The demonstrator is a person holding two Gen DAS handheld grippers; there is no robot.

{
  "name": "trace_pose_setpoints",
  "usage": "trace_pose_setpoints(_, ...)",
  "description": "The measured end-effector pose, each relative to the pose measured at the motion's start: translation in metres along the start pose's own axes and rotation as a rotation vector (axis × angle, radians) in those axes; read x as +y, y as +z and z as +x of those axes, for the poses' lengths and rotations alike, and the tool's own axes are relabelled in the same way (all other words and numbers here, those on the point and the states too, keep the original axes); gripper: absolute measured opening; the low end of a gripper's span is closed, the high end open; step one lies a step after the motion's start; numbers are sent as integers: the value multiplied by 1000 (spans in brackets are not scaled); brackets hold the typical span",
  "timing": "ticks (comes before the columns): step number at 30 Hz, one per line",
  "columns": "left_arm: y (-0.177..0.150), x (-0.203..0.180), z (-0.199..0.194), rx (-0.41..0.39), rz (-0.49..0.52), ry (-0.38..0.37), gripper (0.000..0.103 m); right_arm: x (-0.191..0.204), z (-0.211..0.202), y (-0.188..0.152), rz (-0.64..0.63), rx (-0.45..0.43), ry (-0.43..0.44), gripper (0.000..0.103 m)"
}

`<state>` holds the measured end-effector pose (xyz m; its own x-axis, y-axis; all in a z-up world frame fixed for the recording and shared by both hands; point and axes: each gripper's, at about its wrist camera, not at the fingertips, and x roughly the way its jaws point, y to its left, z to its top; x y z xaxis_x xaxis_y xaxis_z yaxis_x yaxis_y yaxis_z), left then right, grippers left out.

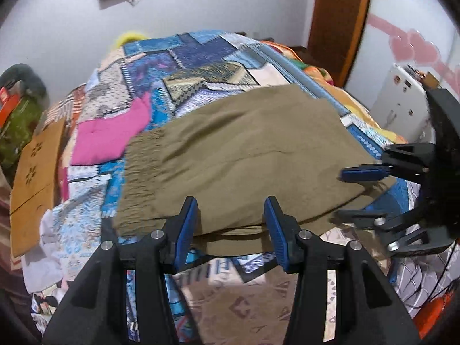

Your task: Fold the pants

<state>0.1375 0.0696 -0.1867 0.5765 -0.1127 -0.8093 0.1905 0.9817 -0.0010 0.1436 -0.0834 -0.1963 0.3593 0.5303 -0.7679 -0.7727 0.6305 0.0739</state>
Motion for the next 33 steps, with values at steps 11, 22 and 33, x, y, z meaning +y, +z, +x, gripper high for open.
trace_pose_setpoints(11,-5,-21,17,56,60,-18,57,-6,19,0,3,3,58,10)
trace_pose_setpoints(22,1,-34,18,6,115,128,29,-12,-10,11,64,-88,79,6)
trace_pose_setpoints(33,-15,-36,6,27,94,34,20,-7,-16,-1,52,-73,85,6)
